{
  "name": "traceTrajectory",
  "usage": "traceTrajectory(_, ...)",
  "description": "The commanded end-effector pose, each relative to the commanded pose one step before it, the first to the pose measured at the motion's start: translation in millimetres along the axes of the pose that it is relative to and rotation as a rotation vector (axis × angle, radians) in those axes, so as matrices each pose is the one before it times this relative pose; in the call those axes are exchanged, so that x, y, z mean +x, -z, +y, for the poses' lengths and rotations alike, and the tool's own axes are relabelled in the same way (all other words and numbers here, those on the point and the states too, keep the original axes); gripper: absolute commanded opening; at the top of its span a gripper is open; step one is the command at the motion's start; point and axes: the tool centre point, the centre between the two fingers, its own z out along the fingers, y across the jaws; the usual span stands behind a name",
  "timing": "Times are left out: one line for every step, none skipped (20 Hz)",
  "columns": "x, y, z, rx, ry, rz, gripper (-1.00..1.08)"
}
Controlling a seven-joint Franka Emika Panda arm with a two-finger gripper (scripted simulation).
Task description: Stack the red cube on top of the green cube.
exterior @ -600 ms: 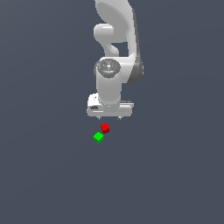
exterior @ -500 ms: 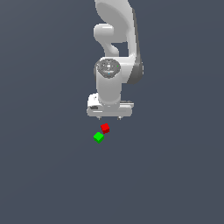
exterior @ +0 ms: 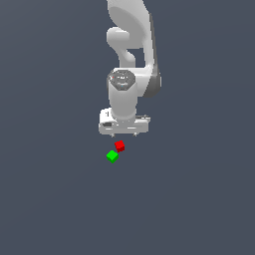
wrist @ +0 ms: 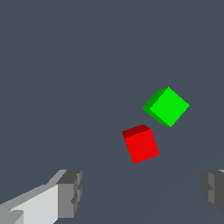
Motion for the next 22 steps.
traceTrajectory(-1.35,-6.02,2.08,-0.00055,0.03269,0.00549,1.00)
traceTrajectory(-0.59,-2.86,0.96,-0.00025,0.01603,0.00286,1.00)
traceTrajectory(-0.63,-3.08,1.04,-0.00027,0.01726,0.00308,1.00)
traceTrajectory(-0.66,-3.31,1.13,-0.00028,0.01848,0.00330,1.00)
traceTrajectory(-0.69,-3.53,1.20,-0.00029,0.01971,0.00353,1.00)
traceTrajectory(-0.72,-3.75,1.28,-0.00031,0.02093,0.00375,1.00)
traceTrajectory(-0.75,-3.97,1.36,-0.00031,0.02209,0.00397,1.00)
traceTrajectory(-0.73,-3.91,1.34,-0.00030,0.02172,0.00391,1.00)
traceTrajectory(-0.68,-3.68,1.28,-0.00028,0.02042,0.00368,1.00)
traceTrajectory(-0.61,-3.46,1.21,-0.00025,0.01915,0.00346,1.00)
traceTrajectory(-0.55,-3.24,1.14,-0.00022,0.01789,0.00323,1.00)
traceTrajectory(-0.49,-3.02,1.08,-0.00020,0.01660,0.00299,1.00)
traceTrajectory(-0.44,-2.81,1.02,-0.00017,0.01538,0.00277,1.00)
traceTrajectory(-0.39,-2.59,0.94,-0.00016,0.01416,0.00255,1.00)
traceTrajectory(-0.35,-2.37,0.86,-0.00014,0.01293,0.00233,1.00)
traceTrajectory(-0.32,-2.14,0.78,-0.00012,0.01169,0.00211,1.00)
traceTrajectory(-0.28,-1.92,0.70,-0.00011,0.01046,0.00189,1.00)
traceTrajectory(-0.24,-1.69,0.63,-0.00009,0.00919,0.00166,1.00)
traceTrajectory(-0.19,-1.47,0.54,-0.00008,0.00798,0.00144,1.00)
traceTrajectory(-0.16,-1.25,0.49,-0.00006,0.00669,0.00120,1.00)
traceTrajectory(-0.10,-1.02,0.40,-0.00004,0.00548,0.00097,1.00)
traceTrajectory(-0.05,-0.79,0.32,-0.00003,0.00425,0.00074,1.00)
